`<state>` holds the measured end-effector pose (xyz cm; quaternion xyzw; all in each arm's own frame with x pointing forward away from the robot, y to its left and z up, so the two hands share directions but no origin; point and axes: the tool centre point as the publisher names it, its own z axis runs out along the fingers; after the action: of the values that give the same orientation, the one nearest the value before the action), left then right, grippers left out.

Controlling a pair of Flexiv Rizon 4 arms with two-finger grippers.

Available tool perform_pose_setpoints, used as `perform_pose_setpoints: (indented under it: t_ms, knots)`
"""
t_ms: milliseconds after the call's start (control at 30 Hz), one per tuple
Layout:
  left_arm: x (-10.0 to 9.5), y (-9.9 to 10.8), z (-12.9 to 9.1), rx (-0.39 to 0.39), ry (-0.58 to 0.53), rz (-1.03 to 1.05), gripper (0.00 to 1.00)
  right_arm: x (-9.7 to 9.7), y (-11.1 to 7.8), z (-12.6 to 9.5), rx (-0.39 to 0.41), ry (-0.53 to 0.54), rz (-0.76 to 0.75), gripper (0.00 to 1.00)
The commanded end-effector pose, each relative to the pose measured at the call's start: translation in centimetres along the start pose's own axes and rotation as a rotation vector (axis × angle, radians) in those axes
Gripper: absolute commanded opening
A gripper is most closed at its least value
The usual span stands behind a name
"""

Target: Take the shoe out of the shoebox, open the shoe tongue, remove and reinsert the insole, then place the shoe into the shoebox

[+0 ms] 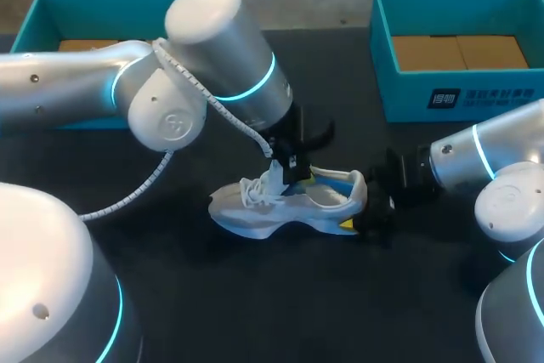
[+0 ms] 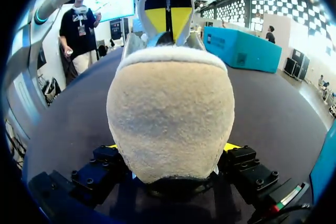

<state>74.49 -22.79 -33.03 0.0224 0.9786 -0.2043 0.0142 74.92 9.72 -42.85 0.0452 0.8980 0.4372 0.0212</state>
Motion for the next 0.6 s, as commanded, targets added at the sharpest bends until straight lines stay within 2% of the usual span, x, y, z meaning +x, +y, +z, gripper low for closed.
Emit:
perform_pose_setpoints:
  t_ms: [33,300,600]
  knots:
    - [0.7,0.3,-1.4,0.03,-0.019,-0.001,0.0,0.1,-0.1,0.5,0.005,-0.001,0.0,0.0]
    - [1.0,0.3,-2.7,0.068,-0.053,-0.011,0.0,0.1,-0.1,0.5,0.005,-0.001,0.0,0.0]
    - [1.5,-0.9,-3.4,0.097,-0.071,0.006,0.0,0.1,-0.1,0.5,0.005,-0.001,0.0,0.0]
